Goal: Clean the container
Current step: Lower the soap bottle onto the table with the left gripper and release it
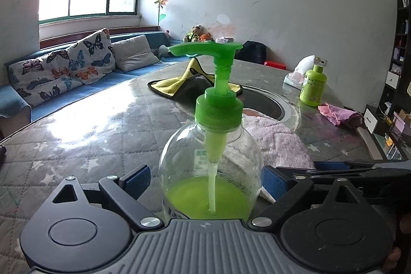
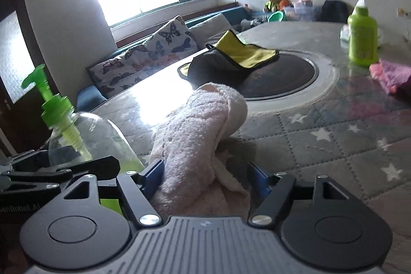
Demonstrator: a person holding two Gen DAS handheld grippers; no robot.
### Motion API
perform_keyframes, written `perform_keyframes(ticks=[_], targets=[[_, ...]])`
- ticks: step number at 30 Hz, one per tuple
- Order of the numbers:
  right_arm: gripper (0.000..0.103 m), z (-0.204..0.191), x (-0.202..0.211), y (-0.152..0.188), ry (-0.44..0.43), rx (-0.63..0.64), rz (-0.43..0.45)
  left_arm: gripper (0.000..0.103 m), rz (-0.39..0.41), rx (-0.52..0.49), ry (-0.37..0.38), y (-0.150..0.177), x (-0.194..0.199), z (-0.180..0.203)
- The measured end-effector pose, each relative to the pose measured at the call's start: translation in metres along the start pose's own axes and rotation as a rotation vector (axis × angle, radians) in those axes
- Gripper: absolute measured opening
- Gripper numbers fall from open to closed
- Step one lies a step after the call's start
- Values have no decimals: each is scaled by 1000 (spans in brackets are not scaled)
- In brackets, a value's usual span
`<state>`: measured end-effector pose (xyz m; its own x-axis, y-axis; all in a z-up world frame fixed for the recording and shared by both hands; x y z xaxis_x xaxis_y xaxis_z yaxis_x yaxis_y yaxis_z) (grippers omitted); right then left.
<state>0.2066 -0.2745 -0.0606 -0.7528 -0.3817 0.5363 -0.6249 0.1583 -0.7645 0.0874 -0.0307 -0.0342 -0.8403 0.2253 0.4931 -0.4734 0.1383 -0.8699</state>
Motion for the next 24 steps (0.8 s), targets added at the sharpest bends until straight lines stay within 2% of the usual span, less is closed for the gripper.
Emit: perform_keyframes(ticks=[3, 8, 10, 15, 20, 24], targets=[[81, -5, 10, 3, -13, 13, 11, 101, 5, 1, -12, 4, 9, -2], [83, -11, 19, 4, 49, 35, 30, 103, -5, 15, -36, 10, 24, -8], [84, -10, 25, 6, 48, 16, 27, 103, -14, 22, -41, 13, 30, -11], [85, -5, 40, 16, 67, 11, 15, 103, -77, 57, -67, 25, 38, -20], [85, -2, 42, 18, 83, -33, 33, 103, -96, 68, -79, 39, 41, -24], [85, -7, 34, 20, 130, -1, 39, 103, -112, 73, -95, 46, 38, -26]])
Point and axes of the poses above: each gripper's, at about its wrist camera, not at the fingertips, and x roughly against the way its jaws point, z to its right, y to its underside, the point moved 5 cm from there along -x, roughly the way its jaws point, and after that the axes turned 6 degrees about -x, right-handed, at the moved point
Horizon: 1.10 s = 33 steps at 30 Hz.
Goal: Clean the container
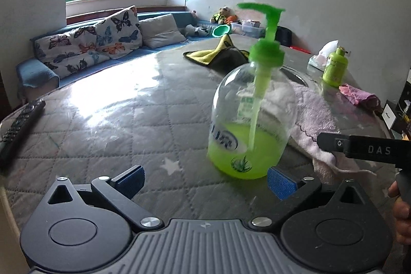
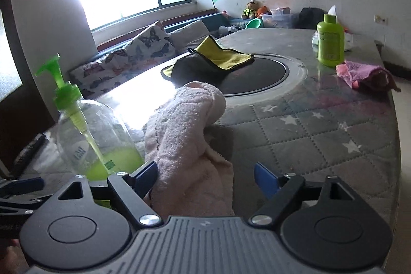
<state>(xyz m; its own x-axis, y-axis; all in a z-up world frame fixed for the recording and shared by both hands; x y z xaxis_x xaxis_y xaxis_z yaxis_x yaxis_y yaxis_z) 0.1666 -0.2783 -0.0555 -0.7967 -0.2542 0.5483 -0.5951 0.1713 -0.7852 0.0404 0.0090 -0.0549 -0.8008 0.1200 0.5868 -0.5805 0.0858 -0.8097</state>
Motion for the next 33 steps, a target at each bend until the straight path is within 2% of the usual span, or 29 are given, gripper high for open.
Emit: perform_keyframes(ticks=[14, 21, 33], targets=[[98, 0, -19, 11, 12, -9, -39, 103, -62, 21, -8, 9, -14, -1], [103, -3, -22, 13, 9, 9, -48, 103, -65, -16, -33, 11, -18, 5], [103, -8, -23, 14, 30, 38, -57, 103, -74, -44, -55, 12, -22, 9]])
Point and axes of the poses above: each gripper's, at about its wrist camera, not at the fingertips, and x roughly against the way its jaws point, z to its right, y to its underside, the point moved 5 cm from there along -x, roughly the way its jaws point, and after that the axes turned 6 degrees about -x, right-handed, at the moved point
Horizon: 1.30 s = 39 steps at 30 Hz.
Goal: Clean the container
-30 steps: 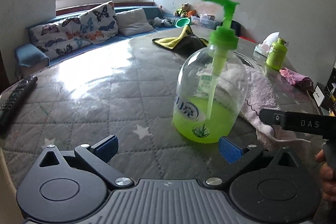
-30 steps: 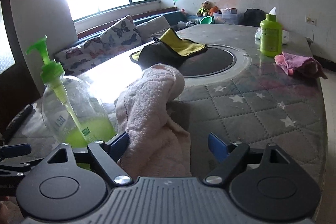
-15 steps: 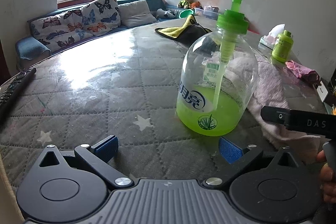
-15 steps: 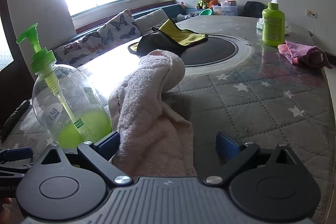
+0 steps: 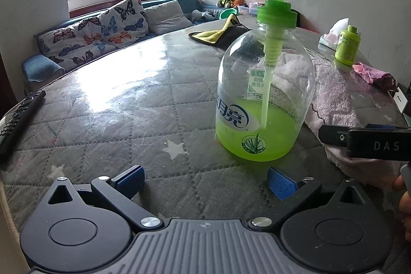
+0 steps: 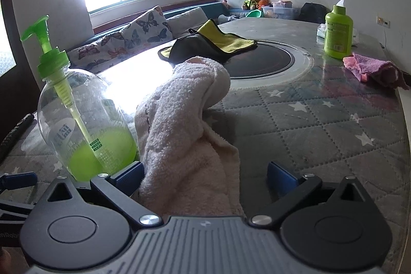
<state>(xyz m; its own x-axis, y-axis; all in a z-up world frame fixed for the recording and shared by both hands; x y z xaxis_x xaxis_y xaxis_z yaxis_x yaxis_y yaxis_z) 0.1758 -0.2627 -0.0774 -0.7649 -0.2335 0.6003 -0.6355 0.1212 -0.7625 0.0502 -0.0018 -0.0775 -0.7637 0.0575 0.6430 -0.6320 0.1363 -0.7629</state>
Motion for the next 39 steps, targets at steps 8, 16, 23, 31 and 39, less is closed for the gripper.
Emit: perform_keyframes(ticks=[8, 16, 23, 31, 39], targets=[[103, -1, -2, 0, 11, 15, -5, 103, 0, -4, -4, 0, 0, 1], [103, -3, -4, 1, 23, 29, -9, 103, -1, -5, -5, 0, 0, -1], [103, -4, -5, 1, 34, 43, -13, 103, 0, -6, -4, 1, 0, 0], [103, -2, -4, 0, 38, 47, -15, 103, 0, -6, -5, 1, 0, -1], [103, -4, -6, 1, 42, 54, -16, 103, 0, -6, -4, 1, 0, -1]])
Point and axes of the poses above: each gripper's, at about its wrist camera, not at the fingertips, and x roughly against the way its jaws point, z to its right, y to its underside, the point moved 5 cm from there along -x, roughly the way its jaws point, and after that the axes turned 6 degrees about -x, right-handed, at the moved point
